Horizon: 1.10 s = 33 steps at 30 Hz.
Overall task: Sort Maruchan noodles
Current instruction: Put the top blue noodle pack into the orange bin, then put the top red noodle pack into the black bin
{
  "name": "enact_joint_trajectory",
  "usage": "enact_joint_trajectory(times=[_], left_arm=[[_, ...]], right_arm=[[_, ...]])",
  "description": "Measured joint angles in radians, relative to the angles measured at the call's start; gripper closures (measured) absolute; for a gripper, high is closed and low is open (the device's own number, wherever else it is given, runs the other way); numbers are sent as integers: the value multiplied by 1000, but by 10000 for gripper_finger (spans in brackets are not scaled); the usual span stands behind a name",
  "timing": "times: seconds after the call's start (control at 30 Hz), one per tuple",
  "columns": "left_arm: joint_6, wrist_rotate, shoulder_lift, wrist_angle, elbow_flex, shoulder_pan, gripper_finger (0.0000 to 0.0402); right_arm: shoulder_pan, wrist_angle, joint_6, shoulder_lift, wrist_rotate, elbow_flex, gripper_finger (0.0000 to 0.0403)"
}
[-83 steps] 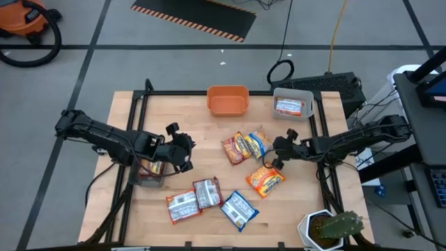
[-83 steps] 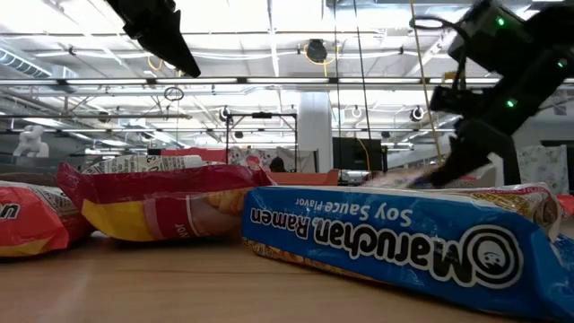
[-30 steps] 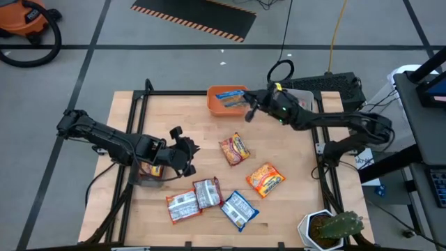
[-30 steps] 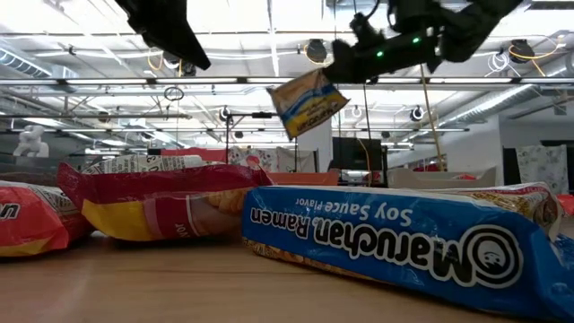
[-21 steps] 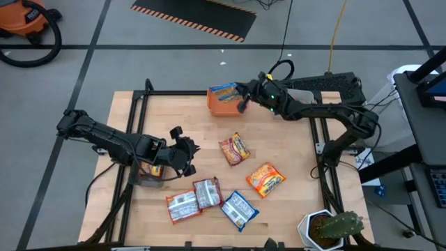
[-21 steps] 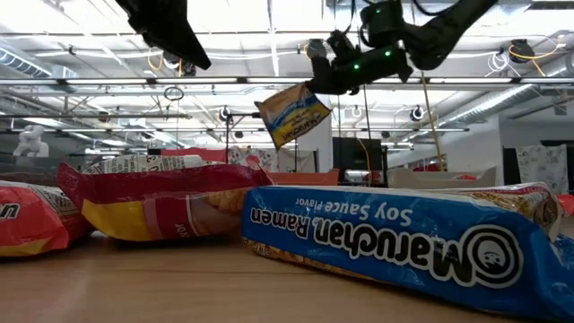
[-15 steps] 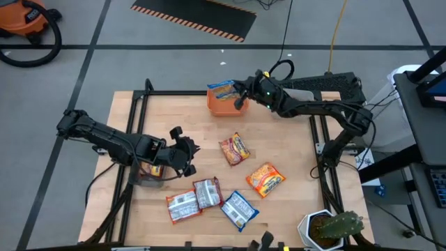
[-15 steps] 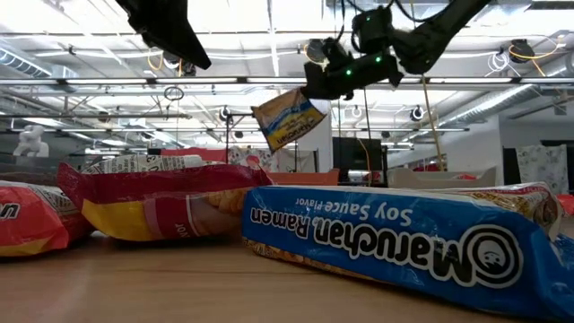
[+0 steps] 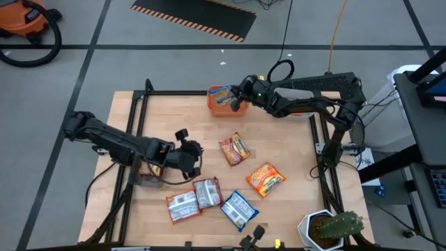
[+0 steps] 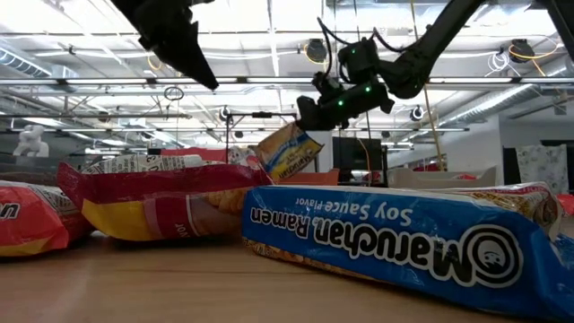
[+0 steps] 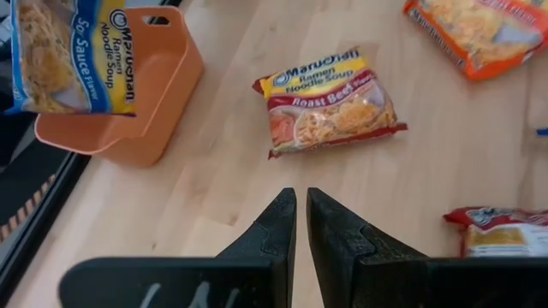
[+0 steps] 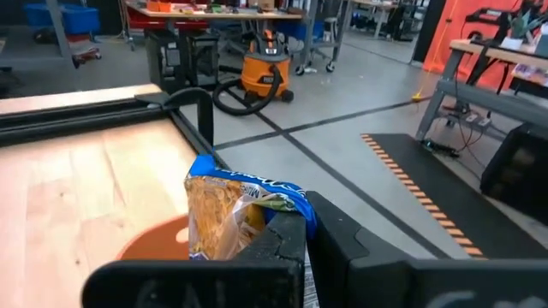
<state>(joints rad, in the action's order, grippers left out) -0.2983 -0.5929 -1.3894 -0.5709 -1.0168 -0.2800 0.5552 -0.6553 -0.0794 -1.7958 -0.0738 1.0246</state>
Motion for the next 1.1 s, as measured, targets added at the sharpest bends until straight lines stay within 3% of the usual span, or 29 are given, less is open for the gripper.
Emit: enact_joint_trajectory(times=[0.57,1.1], left_arm=[[61,0,-15,76,0,73,365],[86,0,-15,101,0,90,365]], right_arm=[[1,-38,40,-100,-33,0,399],[8,21,-42,-93,-216,0,275]])
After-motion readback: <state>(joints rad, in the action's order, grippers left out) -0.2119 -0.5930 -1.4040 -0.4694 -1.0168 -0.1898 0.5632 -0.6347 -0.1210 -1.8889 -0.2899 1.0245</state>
